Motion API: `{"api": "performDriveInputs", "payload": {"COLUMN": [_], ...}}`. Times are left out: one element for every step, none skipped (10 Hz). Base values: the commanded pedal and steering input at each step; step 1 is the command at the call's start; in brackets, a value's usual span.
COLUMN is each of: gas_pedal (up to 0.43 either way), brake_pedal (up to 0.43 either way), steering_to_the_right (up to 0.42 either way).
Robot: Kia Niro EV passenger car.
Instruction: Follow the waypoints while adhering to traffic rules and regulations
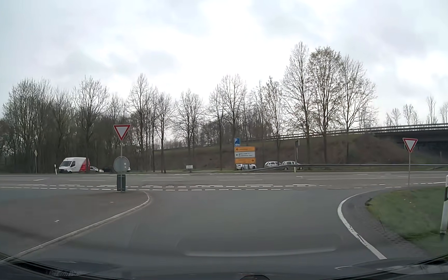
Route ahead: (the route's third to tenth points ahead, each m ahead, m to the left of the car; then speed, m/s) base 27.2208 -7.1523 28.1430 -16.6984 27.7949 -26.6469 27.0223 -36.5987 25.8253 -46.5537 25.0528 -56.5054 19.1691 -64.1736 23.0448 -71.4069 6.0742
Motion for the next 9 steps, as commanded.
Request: {"api": "performDriveInputs", "payload": {"gas_pedal": [0.028, 0.028, 0.028, 0.028, 0.028, 0.028, 0.028, 0.028, 0.028], "brake_pedal": [0.000, 0.000, 0.000, 0.000, 0.000, 0.000, 0.000, 0.000, 0.000], "steering_to_the_right": [0.067, 0.076, 0.087, 0.098, 0.099, 0.098, 0.099, 0.097, 0.097]}}
